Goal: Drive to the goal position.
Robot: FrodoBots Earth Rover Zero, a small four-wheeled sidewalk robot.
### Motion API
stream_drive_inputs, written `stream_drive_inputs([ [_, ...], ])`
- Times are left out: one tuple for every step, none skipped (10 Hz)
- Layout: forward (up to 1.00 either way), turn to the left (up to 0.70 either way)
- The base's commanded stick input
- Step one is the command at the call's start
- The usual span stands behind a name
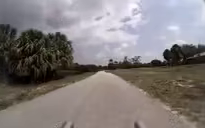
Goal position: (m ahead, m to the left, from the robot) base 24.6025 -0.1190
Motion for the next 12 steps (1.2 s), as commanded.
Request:
stream_drive_inputs([
  [0.85,0.00],
  [0.85,0.00],
  [0.85,0.00],
  [0.85,0.00],
  [0.85,0.00],
  [0.85,0.00],
  [0.85,0.00],
  [0.85,0.00],
  [0.85,0.00],
  [0.85,0.00],
  [0.85,0.00],
  [0.85,0.00],
])
